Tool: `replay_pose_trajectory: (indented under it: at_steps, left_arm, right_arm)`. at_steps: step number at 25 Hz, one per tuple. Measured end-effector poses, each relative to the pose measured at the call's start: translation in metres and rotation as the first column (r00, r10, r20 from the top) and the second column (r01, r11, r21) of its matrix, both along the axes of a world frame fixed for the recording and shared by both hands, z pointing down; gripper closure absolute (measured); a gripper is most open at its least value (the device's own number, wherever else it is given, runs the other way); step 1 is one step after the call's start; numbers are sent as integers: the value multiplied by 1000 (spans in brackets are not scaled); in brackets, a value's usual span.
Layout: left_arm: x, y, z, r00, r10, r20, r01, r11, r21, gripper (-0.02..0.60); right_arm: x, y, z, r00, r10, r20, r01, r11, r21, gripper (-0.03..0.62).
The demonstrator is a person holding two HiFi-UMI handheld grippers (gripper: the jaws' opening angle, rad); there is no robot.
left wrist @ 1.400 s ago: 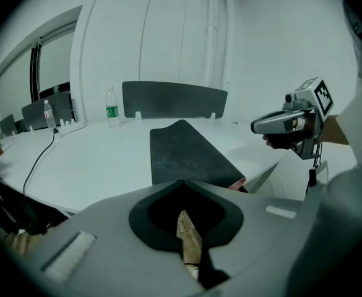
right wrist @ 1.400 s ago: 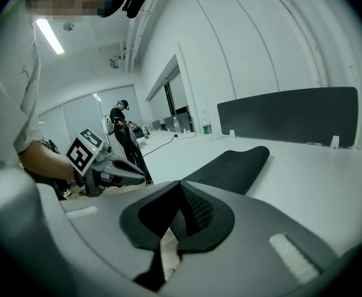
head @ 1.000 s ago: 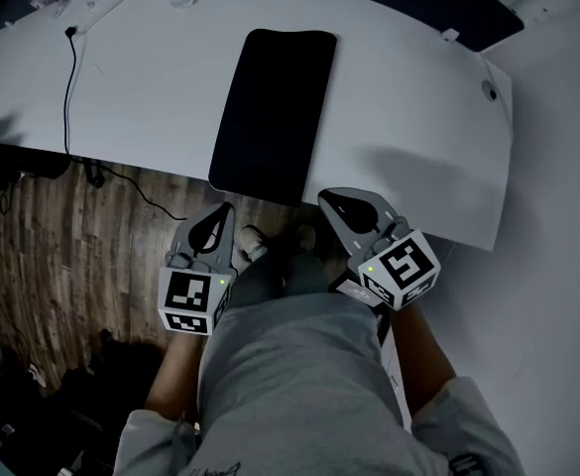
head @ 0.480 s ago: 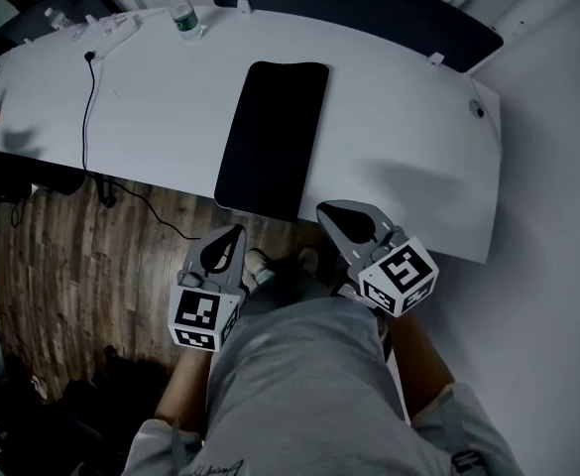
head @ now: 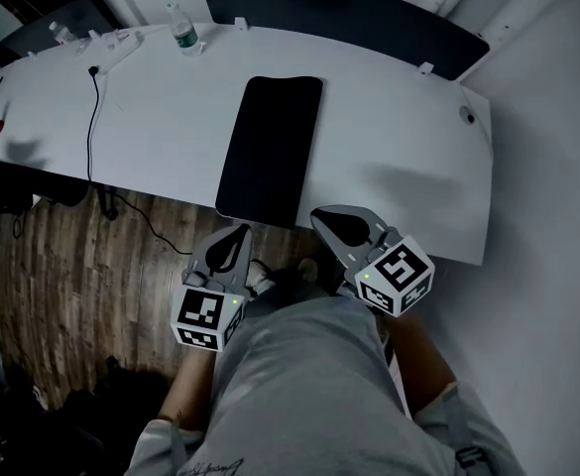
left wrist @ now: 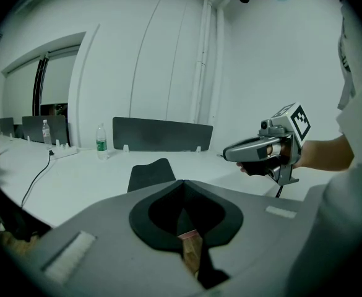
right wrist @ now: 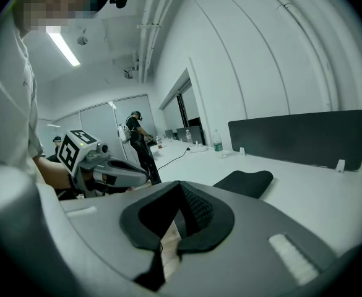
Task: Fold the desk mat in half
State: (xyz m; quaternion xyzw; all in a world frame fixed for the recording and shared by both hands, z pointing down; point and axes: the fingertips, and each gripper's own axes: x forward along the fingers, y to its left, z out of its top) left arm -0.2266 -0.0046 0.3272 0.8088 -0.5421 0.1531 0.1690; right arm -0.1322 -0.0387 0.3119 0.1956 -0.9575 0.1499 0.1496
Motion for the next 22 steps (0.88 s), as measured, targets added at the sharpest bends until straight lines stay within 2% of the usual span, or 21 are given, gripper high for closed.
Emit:
replay_pose_trajectory:
  at_steps: [5, 14, 22]
  left_arm:
    - [-3, 0, 1, 999, 11, 34, -10, 1000, -15, 563]
    - [-10, -1, 6, 999, 6, 51, -5, 1000, -12, 563]
    - [-7, 3, 6, 1000, 10, 26, -9, 999, -43, 562]
  right_arm:
    - [-3, 0, 1, 1000, 4, 5, -4, 1000, -9, 589]
    - [-9, 2, 3, 1000, -14, 8, 14, 1000, 0, 589]
    - [-10, 6, 2, 1000, -14, -4, 14, 1000, -2, 589]
